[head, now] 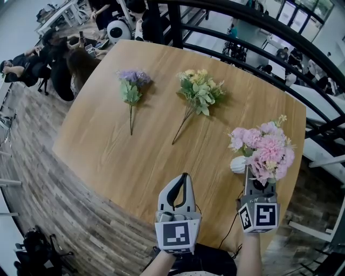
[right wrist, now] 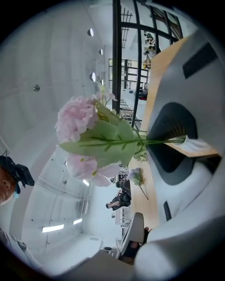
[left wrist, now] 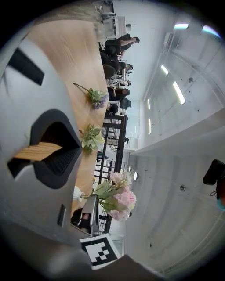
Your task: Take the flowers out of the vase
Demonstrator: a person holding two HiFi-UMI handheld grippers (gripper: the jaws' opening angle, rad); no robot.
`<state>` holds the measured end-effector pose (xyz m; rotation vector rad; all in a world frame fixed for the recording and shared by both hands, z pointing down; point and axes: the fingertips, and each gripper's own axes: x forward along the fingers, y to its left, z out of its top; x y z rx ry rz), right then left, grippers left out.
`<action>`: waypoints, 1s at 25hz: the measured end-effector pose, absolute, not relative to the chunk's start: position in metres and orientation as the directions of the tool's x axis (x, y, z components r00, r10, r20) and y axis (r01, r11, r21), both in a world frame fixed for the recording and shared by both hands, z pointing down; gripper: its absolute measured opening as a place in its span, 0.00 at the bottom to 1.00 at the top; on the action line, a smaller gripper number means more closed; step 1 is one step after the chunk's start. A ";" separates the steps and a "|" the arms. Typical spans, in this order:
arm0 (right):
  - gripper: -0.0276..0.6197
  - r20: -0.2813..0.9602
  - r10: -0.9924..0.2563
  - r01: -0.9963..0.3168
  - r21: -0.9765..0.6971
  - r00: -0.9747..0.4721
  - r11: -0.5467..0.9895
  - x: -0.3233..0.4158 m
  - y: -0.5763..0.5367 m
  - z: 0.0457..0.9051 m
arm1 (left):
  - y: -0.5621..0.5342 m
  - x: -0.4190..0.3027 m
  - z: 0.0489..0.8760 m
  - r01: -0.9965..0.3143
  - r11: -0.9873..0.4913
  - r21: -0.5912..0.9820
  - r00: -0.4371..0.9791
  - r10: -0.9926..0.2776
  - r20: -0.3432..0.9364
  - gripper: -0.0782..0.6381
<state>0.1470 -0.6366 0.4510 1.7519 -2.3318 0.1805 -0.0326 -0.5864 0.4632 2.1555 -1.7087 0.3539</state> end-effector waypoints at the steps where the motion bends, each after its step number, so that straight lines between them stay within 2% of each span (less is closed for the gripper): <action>1: 0.10 0.245 -0.933 -0.960 0.032 -0.263 0.279 0.148 -0.637 0.451 | -0.586 -0.033 0.463 -0.972 -0.200 0.128 0.235 -0.879 0.414 0.14; 14: 0.09 0.185 -0.949 -0.962 0.050 -0.256 0.269 0.147 -0.637 0.421 | -0.585 -0.035 0.450 -0.971 -0.200 0.130 0.235 -0.892 0.386 0.14; 20: 0.09 0.138 -0.958 -0.966 0.031 -0.252 0.258 0.151 -0.634 0.404 | -0.586 -0.036 0.436 -0.972 -0.206 0.111 0.232 -0.918 0.323 0.14; 25: 0.09 0.106 -0.963 -0.967 0.027 -0.248 0.252 0.151 -0.628 0.394 | -0.580 -0.037 0.429 -0.971 -0.198 0.135 0.233 -0.912 0.337 0.14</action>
